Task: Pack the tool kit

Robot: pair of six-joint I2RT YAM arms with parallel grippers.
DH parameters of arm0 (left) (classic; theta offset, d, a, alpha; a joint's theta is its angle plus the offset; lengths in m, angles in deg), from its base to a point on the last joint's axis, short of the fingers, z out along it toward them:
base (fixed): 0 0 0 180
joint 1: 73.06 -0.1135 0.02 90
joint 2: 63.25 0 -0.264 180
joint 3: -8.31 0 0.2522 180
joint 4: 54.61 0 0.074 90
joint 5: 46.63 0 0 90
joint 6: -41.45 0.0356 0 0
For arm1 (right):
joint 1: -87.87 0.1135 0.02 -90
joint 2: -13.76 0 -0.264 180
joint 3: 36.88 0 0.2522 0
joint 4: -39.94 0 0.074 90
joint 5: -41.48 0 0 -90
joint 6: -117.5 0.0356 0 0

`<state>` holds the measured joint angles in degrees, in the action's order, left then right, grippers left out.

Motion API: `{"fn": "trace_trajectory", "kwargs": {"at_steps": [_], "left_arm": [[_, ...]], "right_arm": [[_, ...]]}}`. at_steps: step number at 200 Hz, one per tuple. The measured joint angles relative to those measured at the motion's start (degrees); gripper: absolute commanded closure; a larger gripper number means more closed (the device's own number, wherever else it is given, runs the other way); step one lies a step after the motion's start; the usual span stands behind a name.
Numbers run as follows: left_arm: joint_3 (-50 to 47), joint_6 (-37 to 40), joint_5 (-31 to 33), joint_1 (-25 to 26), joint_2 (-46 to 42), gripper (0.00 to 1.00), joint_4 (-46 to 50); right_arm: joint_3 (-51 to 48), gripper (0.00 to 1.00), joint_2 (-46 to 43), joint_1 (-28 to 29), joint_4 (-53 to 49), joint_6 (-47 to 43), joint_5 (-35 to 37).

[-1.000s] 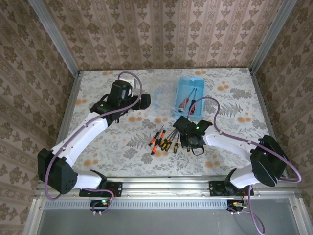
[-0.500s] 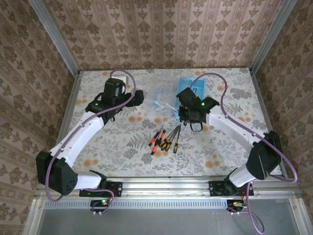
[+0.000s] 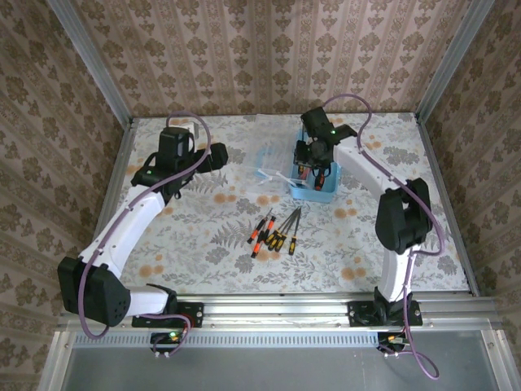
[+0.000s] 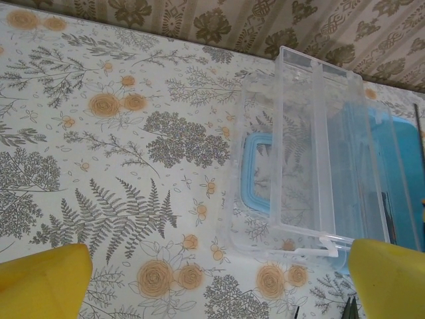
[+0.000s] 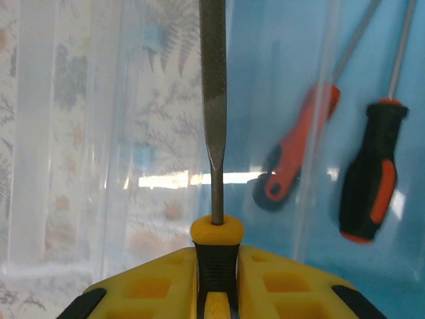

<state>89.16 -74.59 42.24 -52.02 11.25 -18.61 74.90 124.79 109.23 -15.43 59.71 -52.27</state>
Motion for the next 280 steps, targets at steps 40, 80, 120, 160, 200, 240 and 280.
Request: {"fn": "trace_trajectory", "kwargs": {"at_steps": [40, 80, 120, 160, 200, 240, 280], "left_arm": [[0.0, -0.55, -1.27, -0.24, 0.0, 0.0, 0.0], [0.0, -1.09, -2.4, -0.87, 0.02, 0.0, 0.0], [0.0, -1.42, -3.67, -1.18, 0.02, 0.0, -0.02], [0.0, -1.6, -4.37, -1.22, 0.24, 0.0, -0.07], [0.0, -1.86, -4.68, -1.2, 0.42, 0.0, -0.33], [-0.02, -1.84, -5.07, 1.2, 0.83, 0.0, -1.36], [-0.02, -1.81, -5.11, 6.01, 2.95, 0.0, -1.46]], "right_arm": [[8.28, 0.77, 8.68, -0.57, 0.46, 0.02, -3.15], [10.23, 0.72, 11.63, -0.61, 1.03, 1.07, -5.62], [8.76, 0.65, 11.63, -0.98, 3.8, 2.49, -8.61], [6.8, 0.65, 9.86, -1.14, 4.39, 2.49, -9.44], [-1.38, 0.63, -1.77, -0.85, 6.47, 2.19, -9.31], [-22.43, 0.59, -23.23, 1.99, 11.08, 2.36, -6.58], [-42.38, 0.55, -31.17, 16.55, 10.82, 7.32, 2.54]]}}
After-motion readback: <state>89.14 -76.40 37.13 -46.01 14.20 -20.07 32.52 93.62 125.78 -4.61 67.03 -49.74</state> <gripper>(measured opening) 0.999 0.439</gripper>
